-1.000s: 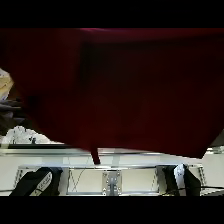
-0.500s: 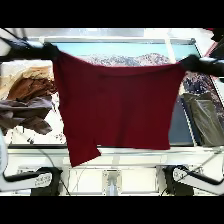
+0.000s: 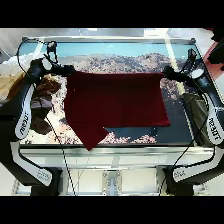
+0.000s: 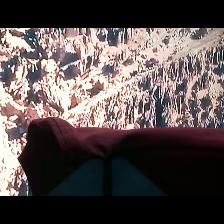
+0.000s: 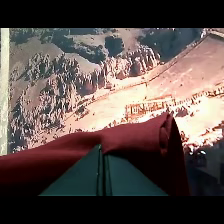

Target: Fold the shirts.

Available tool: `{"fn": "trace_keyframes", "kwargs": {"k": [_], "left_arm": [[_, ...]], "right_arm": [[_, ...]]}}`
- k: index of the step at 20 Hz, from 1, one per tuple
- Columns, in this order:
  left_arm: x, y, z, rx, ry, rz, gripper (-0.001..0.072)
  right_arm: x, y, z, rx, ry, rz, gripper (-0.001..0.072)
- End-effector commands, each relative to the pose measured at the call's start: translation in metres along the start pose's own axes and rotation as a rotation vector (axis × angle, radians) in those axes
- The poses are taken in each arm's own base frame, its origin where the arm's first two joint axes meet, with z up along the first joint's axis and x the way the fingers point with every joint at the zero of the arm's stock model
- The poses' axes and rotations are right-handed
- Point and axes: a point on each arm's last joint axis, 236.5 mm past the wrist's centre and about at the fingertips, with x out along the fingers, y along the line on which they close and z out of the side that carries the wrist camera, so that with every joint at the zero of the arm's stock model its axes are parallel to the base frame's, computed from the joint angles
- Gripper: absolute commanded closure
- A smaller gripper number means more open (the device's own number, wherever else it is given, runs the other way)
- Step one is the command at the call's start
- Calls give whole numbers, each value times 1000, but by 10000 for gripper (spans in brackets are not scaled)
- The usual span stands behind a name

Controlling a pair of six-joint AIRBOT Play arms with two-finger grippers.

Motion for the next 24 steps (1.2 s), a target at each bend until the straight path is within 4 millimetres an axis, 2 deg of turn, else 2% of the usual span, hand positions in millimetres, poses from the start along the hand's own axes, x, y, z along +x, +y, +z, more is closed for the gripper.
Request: {"fn": "trace_keyframes", "kwargs": {"k": [1,3,6,8,10,11,13,15,17,18,20,23,24], "left_arm": [[2,-2,5,-13,-3,-5,696],[0,-6,-14,-19,84,-20,696],[-13,-10,-53,14,255,-36,696],[-30,-14,-62,66,311,-52,697],[-39,-14,-62,91,318,-50,696],[-38,-12,-65,93,322,-42,696],[-30,-5,-84,91,360,-27,697],[-19,0,-120,72,436,-25,697],[-12,5,-157,53,512,-20,696],[-9,7,-168,47,532,-18,696],[-6,9,-178,38,543,-14,695],[-8,3,-181,20,555,-35,694],[-9,-2,-182,7,566,-51,677]], "right_arm": [[-2,12,1,-37,38,31,694],[-9,17,-2,-61,67,39,694],[-21,12,-13,-103,130,2,694],[-28,6,-27,-131,198,-26,694],[-30,1,-51,-145,285,-35,694],[-29,-4,-62,-147,315,-45,694],[-24,-14,-82,-126,343,-58,694],[-17,-24,-100,-104,356,-75,694],[-13,-31,-109,-84,351,-86,694],[-11,-32,-111,-75,347,-87,693],[-10,-33,-115,-67,354,-88,693],[-11,-32,-121,-62,378,-82,684],[-12,-31,-123,-50,388,-77,609]]}}
